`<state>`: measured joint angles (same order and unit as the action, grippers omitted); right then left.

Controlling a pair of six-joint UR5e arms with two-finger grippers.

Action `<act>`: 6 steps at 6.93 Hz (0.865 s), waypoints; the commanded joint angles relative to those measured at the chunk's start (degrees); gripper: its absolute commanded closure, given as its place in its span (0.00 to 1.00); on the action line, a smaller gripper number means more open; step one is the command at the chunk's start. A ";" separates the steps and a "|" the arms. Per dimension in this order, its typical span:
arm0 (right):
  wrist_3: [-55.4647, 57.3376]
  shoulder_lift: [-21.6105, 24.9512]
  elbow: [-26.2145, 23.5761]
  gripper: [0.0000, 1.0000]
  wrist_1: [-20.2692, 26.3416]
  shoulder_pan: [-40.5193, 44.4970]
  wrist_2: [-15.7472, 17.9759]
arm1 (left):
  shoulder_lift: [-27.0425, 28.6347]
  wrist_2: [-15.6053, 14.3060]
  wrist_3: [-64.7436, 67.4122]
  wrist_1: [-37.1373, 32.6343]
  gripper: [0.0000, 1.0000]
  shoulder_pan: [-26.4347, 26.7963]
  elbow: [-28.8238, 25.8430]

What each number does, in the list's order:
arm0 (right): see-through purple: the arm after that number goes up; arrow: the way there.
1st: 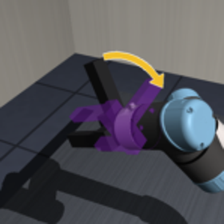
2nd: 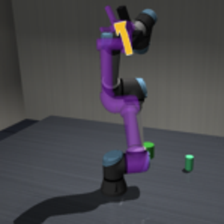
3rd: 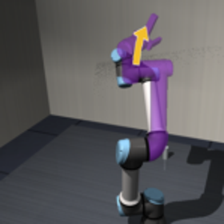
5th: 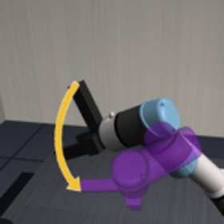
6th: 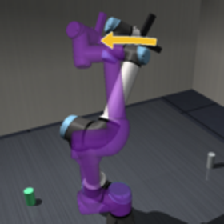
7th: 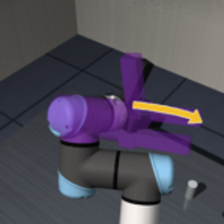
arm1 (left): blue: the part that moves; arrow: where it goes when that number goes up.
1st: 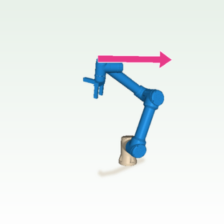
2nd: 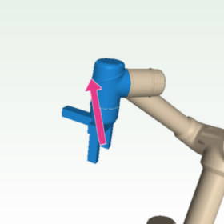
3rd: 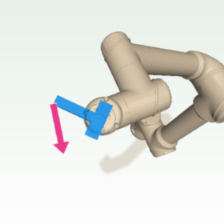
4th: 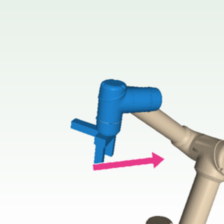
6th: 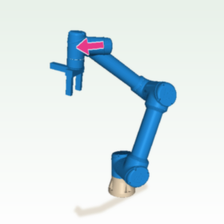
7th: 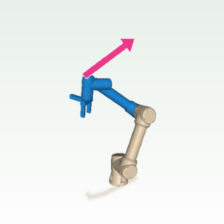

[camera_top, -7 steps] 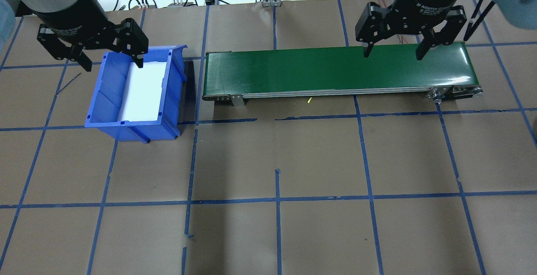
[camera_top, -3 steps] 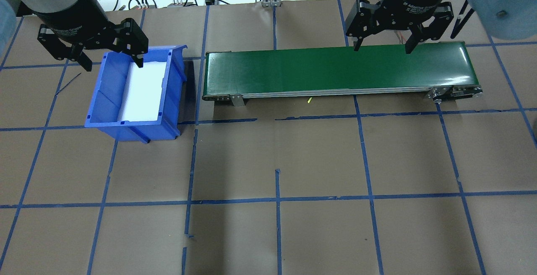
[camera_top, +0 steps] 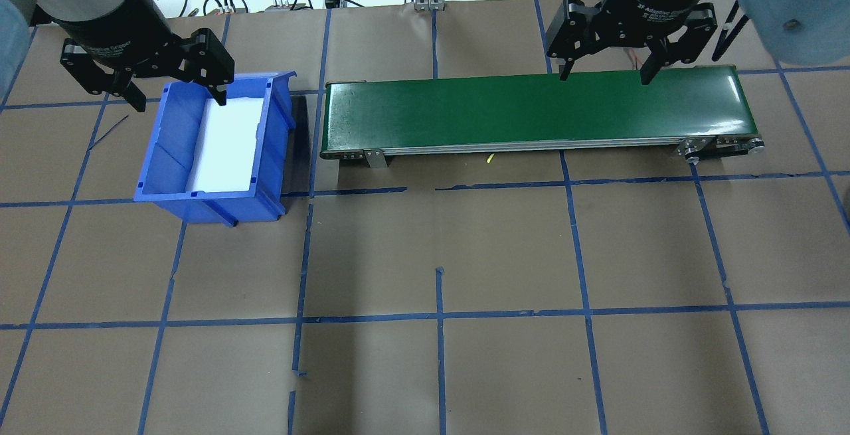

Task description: Move block left to right into plate

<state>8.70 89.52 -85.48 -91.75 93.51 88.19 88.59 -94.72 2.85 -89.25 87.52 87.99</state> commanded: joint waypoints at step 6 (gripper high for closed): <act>-2.90 0.65 -4.17 0.00 -3.08 0.00 -0.39 | 1.41 6.13 -2.13 -2.67 0.00 0.46 -0.01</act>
<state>6.07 90.07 -89.10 -94.81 93.50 87.76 89.92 -89.10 2.21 -90.53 87.74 87.72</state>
